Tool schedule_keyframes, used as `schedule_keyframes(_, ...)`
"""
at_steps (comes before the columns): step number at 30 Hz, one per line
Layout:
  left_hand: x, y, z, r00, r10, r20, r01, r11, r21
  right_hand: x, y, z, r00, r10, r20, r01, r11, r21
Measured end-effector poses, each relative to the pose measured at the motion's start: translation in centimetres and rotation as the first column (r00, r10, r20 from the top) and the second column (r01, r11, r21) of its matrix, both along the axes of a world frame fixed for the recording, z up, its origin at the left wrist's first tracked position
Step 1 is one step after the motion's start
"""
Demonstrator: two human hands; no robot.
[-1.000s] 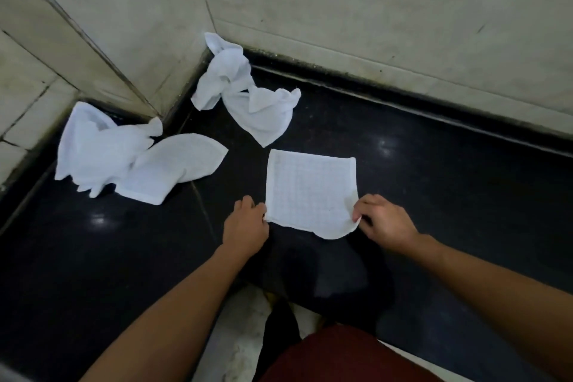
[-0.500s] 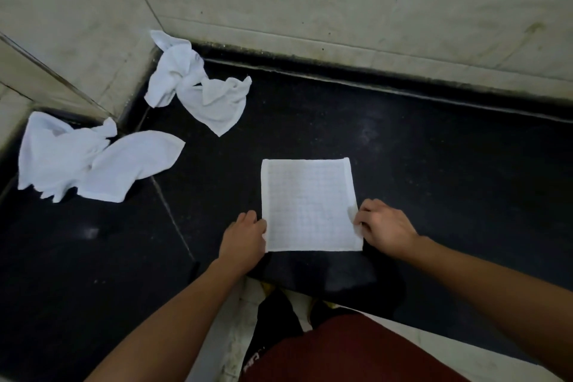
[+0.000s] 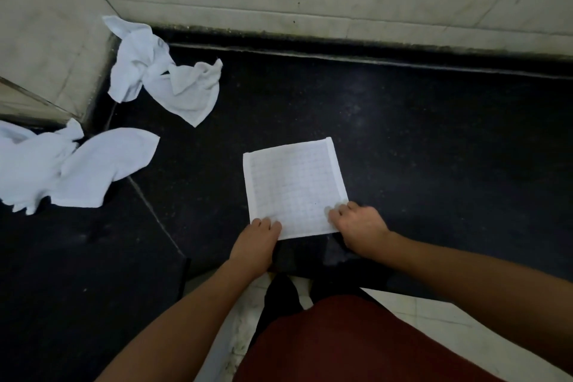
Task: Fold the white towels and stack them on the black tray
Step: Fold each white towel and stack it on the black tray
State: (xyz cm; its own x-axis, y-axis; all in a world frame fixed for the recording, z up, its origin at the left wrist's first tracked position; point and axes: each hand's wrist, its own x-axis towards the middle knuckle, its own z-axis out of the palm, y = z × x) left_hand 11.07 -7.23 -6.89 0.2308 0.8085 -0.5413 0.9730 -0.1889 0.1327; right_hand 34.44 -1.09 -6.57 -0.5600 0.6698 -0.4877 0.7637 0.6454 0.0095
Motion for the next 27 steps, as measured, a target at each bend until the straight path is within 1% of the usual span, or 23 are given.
schedule_keyframes(1, 0.0, -0.2, -0.2, 1.0, 0.01, -0.003, -0.01, 1.0, 0.002, 0.1, 0.0, -0.3, 1.0, 0.011, -0.008, -0.011, 0.999, 0.039)
schedule_keyframes(2, 0.0, -0.3, -0.1, 1.0, 0.02, 0.001, -0.02, 1.0, 0.006, 0.4, 0.1, -0.5, 0.998, 0.019, -0.06, -0.015, 0.998, 0.063)
schedule_keyframes(4, 0.1, -0.4, -0.2, 0.999, 0.045, 0.026, -0.045, 0.999, 0.01, 1.0, 0.4, -0.5, 0.99, -0.002, -0.142, 0.009, 0.999, 0.045)
schedule_keyframes(7, -0.1, -0.4, 0.1, 0.995, 0.061, 0.075, -0.062, 0.998, 0.009, 2.2, 0.2, -0.2, 0.982, 0.015, -0.188, -0.002, 0.998, 0.066)
schedule_keyframes(9, -0.5, -0.6, 0.1, 0.994, 0.029, 0.105, -0.037, 0.997, 0.074, 3.2, 0.2, -0.1, 0.977, -0.021, -0.214, 0.037, 0.997, 0.071)
schedule_keyframes(11, -1.0, -1.0, 0.1, 0.989, 0.05, 0.139, -0.062, 0.994, 0.087, 4.1, 0.3, -0.1, 0.967, -0.057, -0.247, 0.08, 0.994, 0.081)
schedule_keyframes(14, -1.7, -1.1, 0.6, 0.971, 0.098, 0.217, -0.127, 0.984, 0.122, 4.5, 0.4, 0.0, 0.933, -0.121, -0.338, 0.133, 0.991, 0.012)
schedule_keyframes(16, -1.8, -0.7, 1.1, 0.953, 0.15, 0.265, -0.183, 0.978, 0.105, 3.9, 0.2, 0.3, 0.922, -0.141, -0.36, 0.135, 0.99, -0.042)
schedule_keyframes(18, -1.7, -0.4, 1.7, 0.916, 0.242, 0.321, -0.269, 0.962, 0.041, 2.6, -0.3, 0.6, 0.929, -0.126, -0.347, 0.098, 0.991, -0.095)
schedule_keyframes(19, -1.7, -0.2, 1.9, 0.877, 0.311, 0.367, -0.332, 0.943, -0.006, 1.8, -0.7, 0.6, 0.934, -0.111, -0.341, 0.082, 0.992, -0.098)
schedule_keyframes(21, -1.8, 0.0, 2.1, 0.781, 0.443, 0.44, -0.452, 0.887, -0.091, 0.3, -1.5, 0.2, 0.953, -0.061, -0.298, 0.047, 0.997, -0.054)
schedule_keyframes(22, -1.9, 0.1, 2.2, 0.748, 0.48, 0.459, -0.485, 0.867, -0.117, -0.4, -2.0, -0.2, 0.959, -0.044, -0.281, 0.038, 0.999, -0.027)
schedule_keyframes(23, -2.1, 0.1, 2.2, 0.73, 0.499, 0.467, -0.502, 0.855, -0.129, -0.8, -2.2, -0.5, 0.956, -0.041, -0.29, 0.044, 0.999, 0.006)
schedule_keyframes(25, -2.6, 0.0, 2.2, 0.729, 0.513, 0.454, -0.51, 0.849, -0.14, -1.1, -2.3, -1.0, 0.93, -0.055, -0.364, 0.091, 0.993, 0.081)
schedule_keyframes(27, -3.3, -0.4, 2.0, 0.741, 0.517, 0.429, -0.504, 0.85, -0.153, -0.8, -2.1, -1.2, 0.908, -0.071, -0.412, 0.117, 0.989, 0.088)
